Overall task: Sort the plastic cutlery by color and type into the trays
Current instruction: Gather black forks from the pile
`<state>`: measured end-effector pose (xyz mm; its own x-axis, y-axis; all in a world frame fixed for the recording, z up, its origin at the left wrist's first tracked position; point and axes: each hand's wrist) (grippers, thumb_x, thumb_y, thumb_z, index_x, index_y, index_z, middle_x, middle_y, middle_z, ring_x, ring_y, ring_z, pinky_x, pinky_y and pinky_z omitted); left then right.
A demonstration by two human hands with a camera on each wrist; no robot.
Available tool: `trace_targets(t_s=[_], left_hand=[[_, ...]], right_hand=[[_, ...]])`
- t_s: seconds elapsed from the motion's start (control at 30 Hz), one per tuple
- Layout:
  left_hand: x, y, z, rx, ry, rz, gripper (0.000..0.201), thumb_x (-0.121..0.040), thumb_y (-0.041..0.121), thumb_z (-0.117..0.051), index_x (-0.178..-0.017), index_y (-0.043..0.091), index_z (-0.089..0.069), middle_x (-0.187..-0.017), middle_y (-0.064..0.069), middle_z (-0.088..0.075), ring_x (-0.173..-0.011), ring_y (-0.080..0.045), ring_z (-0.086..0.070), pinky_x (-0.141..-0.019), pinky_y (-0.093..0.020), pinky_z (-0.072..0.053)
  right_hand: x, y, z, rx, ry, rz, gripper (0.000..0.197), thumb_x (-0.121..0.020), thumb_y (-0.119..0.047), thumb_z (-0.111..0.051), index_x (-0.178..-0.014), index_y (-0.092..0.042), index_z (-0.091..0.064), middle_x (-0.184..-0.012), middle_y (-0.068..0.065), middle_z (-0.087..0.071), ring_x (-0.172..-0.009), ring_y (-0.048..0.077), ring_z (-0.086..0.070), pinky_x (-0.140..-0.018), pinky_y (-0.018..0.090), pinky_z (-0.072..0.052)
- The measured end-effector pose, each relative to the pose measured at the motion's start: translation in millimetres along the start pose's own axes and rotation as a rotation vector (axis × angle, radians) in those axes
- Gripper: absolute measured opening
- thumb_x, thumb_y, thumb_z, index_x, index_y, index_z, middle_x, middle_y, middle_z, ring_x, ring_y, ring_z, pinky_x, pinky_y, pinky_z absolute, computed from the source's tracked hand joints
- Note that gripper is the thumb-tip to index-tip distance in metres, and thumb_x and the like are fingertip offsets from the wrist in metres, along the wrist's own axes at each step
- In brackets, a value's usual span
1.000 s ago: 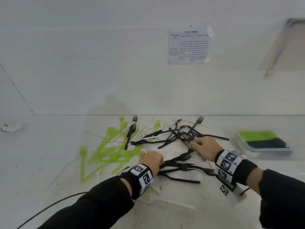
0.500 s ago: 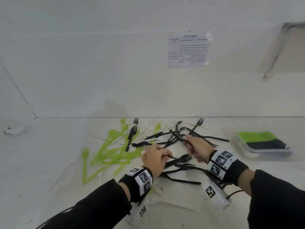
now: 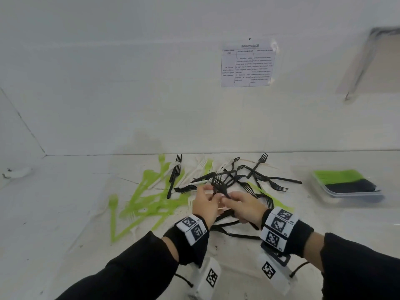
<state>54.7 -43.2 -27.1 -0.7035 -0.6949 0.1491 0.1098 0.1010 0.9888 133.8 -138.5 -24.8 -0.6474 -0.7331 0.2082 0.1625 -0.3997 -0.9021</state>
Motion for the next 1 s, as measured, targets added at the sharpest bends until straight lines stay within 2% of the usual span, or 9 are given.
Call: trace_targets(t_s=[0.1,0.27,0.33,0.43,0.53,0.67,0.77,0.9,1.0], left_hand=[[-12.8,2.9,9.7,-0.216,-0.012,0.003,0.038,-0.091,0.004,-0.052,-0.123,0.012,-0.035,-0.096,-0.005,-0.064,-0.049,-0.016,-0.059,-0.046,-0.019,-0.048],[-30.7,2.1,15.9,-0.884,-0.141,-0.13,0.025,-0.095,0.021,-0.049,-0.106,0.004,-0.063,-0.108,-0.012,-0.067,-0.101,-0.026,-0.062,-0.082,-0.026,-0.043],[-32.5,-1.4,10.2,-0.971,-0.166,-0.179,0.024,-0.096,0.022,-0.046,-0.097,0.005,-0.063,-0.103,-0.015,-0.067,-0.1,-0.028,-0.06,-0.08,-0.029,-0.041],[-36.9,-10.7,0.6,-0.987,-0.223,-0.173,0.026,-0.094,0.021,-0.049,-0.1,0.002,-0.065,-0.101,-0.017,-0.067,-0.099,-0.028,-0.06,-0.08,-0.028,-0.041],[-41.8,-19.4,-12.1,-1.009,-0.321,-0.148,0.017,-0.089,0.018,-0.058,-0.098,0.008,-0.068,-0.102,-0.01,-0.068,-0.099,-0.023,-0.06,-0.086,-0.024,-0.042],[-41.0,-18.1,-31.0,-1.15,-0.411,-0.148,0.016,-0.083,0.016,-0.062,-0.072,0.021,-0.051,-0.087,-0.001,-0.055,-0.087,-0.017,-0.055,-0.083,-0.02,-0.042],[-43.5,-16.3,-39.9,-1.229,-0.403,-0.134,0.029,-0.084,0.015,-0.058,-0.062,0.021,-0.041,-0.08,-0.001,-0.052,-0.095,-0.023,-0.059,-0.085,-0.025,-0.045],[-42.3,-15.8,-43.5,-1.218,-0.362,-0.131,0.015,-0.09,0.017,-0.051,-0.094,0.011,-0.064,-0.097,-0.01,-0.063,-0.105,-0.024,-0.059,-0.087,-0.024,-0.044],[-38.5,-16.5,-41.9,-1.151,-0.295,-0.179,0.023,-0.092,0.02,-0.049,-0.101,0.006,-0.065,-0.105,-0.011,-0.066,-0.102,-0.024,-0.059,-0.082,-0.024,-0.043]], right_hand=[[-3.5,9.0,22.3,0.343,0.093,-0.061,0.011,-0.08,-0.021,-0.067,-0.086,-0.024,-0.058,-0.074,-0.009,-0.048,-0.07,0.01,-0.051,-0.065,0.022,-0.044],[-6.9,17.1,38.5,0.971,-0.164,-0.176,0.035,-0.087,-0.024,-0.06,-0.121,-0.022,-0.057,-0.122,0.003,-0.054,-0.114,0.022,-0.052,-0.098,0.029,-0.044],[-3.3,17.8,52.2,0.858,-0.089,-0.136,0.031,-0.088,-0.025,-0.06,-0.118,-0.02,-0.059,-0.117,0.002,-0.061,-0.109,0.018,-0.056,-0.091,0.02,-0.044],[6.4,18.0,82.5,0.582,0.07,-0.071,0.011,-0.085,-0.03,-0.065,-0.087,-0.02,-0.064,-0.074,-0.011,-0.062,-0.069,0.002,-0.057,-0.057,0.003,-0.037],[15.7,18.9,103.7,0.226,0.14,-0.145,0.023,-0.086,-0.024,-0.065,-0.07,-0.014,-0.051,-0.059,-0.004,-0.048,-0.046,0.007,-0.039,-0.041,0.015,-0.03],[22.9,28.7,109.6,-0.154,0.211,-0.201,0.01,-0.093,-0.007,-0.043,-0.086,-0.013,-0.046,-0.079,0.006,-0.059,-0.046,0.013,-0.032,-0.037,0.015,-0.024],[21.6,39.1,105.2,-0.219,0.355,-0.218,0.004,-0.096,-0.008,-0.036,-0.095,-0.01,-0.039,-0.067,0.008,-0.058,-0.045,0.014,-0.03,-0.039,0.018,-0.025],[23.0,44.3,98.5,-0.339,0.417,-0.222,0.007,-0.1,-0.015,-0.03,-0.103,-0.01,-0.035,-0.078,0.01,-0.047,-0.053,0.022,-0.053,-0.054,0.036,-0.052],[21.9,43.4,94.6,-0.378,0.449,-0.191,0.009,-0.102,-0.018,-0.027,-0.107,-0.013,-0.034,-0.073,0.01,-0.042,-0.045,0.022,-0.046,-0.046,0.031,-0.047]])
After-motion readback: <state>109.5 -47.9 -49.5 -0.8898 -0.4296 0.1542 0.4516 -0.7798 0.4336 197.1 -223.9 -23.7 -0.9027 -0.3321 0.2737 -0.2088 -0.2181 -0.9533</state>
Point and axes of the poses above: each hand's wrist, its own x-axis away from the middle knuckle, its own z-axis out of the back of the hand, y = z × x
